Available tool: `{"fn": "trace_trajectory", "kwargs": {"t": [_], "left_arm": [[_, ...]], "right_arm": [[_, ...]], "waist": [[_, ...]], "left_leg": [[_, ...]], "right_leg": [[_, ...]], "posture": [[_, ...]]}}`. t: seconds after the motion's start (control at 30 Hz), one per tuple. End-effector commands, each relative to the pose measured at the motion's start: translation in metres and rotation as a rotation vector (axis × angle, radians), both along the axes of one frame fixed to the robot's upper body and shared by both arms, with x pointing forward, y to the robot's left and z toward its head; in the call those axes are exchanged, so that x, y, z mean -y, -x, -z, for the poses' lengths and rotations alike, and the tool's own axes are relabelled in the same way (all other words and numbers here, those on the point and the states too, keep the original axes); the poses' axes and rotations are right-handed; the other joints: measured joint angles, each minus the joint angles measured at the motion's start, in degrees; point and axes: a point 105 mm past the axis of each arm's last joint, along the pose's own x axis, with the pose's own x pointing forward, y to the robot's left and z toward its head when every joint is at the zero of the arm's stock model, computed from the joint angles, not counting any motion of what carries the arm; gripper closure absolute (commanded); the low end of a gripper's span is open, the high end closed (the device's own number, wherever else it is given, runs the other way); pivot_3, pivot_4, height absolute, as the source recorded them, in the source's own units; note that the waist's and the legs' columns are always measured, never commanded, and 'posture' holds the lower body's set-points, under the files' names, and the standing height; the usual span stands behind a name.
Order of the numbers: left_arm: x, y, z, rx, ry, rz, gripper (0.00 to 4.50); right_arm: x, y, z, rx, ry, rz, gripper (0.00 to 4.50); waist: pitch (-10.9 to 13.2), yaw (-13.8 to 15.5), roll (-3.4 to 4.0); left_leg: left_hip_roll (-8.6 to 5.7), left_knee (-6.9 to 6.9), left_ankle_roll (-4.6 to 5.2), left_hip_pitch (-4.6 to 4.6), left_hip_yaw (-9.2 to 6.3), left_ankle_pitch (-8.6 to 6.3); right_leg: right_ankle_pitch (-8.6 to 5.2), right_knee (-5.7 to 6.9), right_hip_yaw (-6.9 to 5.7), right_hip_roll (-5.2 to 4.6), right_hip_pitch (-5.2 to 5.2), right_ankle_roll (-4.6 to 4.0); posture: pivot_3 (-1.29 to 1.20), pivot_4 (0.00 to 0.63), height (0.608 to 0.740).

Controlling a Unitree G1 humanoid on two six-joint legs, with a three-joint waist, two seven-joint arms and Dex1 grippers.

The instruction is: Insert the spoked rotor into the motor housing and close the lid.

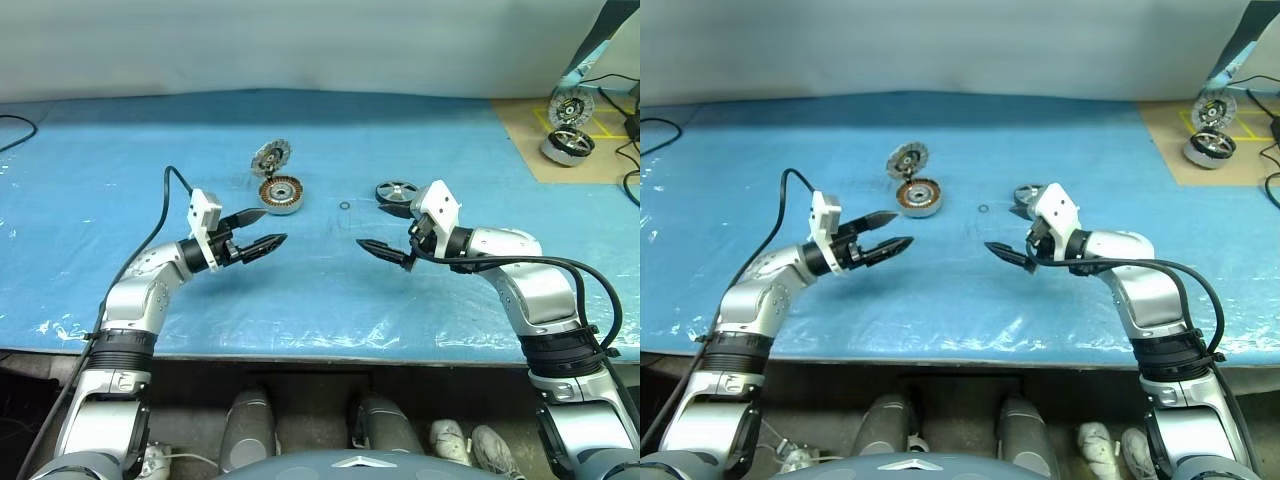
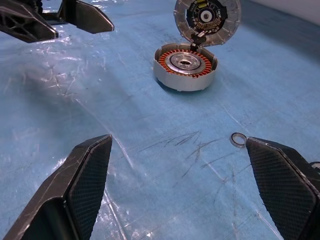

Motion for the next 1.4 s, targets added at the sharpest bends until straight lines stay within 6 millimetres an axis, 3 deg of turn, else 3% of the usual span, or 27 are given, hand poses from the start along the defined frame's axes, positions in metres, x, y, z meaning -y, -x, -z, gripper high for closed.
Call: {"fn": "trace_trajectory", "kwargs": {"t": [0.03,0.57,0.73,0.83,1.0,1.17,1.4], "left_arm": [[-0.005,-0.005,-0.011,0.058,-0.011,-0.030,0.02],[-0.001,-0.003,-0.005,0.031,-0.068,0.020,0.02],[0.002,-0.015,-0.008,0.066,-0.153,0.028,0.02],[0.009,-0.023,-0.012,0.080,-0.273,0.109,0.02],[0.018,-0.058,-0.029,0.152,-0.535,0.164,0.02],[0.032,-0.077,-0.031,0.186,-0.781,0.208,0.02],[0.036,-0.096,-0.027,0.187,-0.970,0.112,0.02]], "right_arm": [[-0.002,0.000,-0.013,0.064,0.007,-0.002,0.00],[-0.002,-0.001,-0.005,0.062,0.021,0.030,0.00],[-0.003,-0.002,-0.005,0.065,0.020,0.035,0.00],[-0.003,-0.003,-0.003,0.071,0.027,0.047,0.00],[-0.002,-0.006,0.001,0.087,0.029,0.082,0.00],[-0.005,-0.002,0.005,0.088,0.020,0.097,0.00],[-0.001,0.004,0.011,0.085,0.029,0.142,0.00]], "waist": [[0.00,-0.02,0.00],[0.00,0.08,0.00],[0.00,0.17,0.00],[0.00,0.52,0.00],[0.00,1.40,0.00],[0.01,1.74,-0.02],[0.08,1.92,-0.13]], "left_leg": [[0.00,0.00,0.00,0.00,0.00,0.00],[0.02,0.05,0.00,0.01,0.00,0.00],[0.02,0.08,-0.02,0.01,0.00,-0.01],[0.02,0.11,-0.02,0.00,0.00,-0.01],[0.00,0.14,-0.05,0.00,-0.02,-0.01],[-0.11,0.09,-0.04,-0.04,-0.06,-0.01],[-0.10,0.07,0.03,-0.27,-0.17,0.05]], "right_leg": [[0.00,0.00,0.00,0.00,0.00,0.00],[0.00,0.07,0.00,0.00,-0.01,0.00],[0.00,0.10,0.00,0.00,-0.01,0.00],[0.00,0.15,0.00,0.00,-0.02,0.00],[0.00,0.25,0.01,-0.02,-0.05,0.00],[0.02,0.23,0.02,-0.10,-0.04,0.03],[0.17,0.30,-0.14,-0.08,-0.21,0.28]], "posture": [[0.00,0.150,0.740],[0.00,0.150,0.740],[0.00,0.150,0.740],[0.00,0.150,0.740],[0.00,0.150,0.740],[0.00,0.150,0.740],[0.00,0.150,0.740]]}}
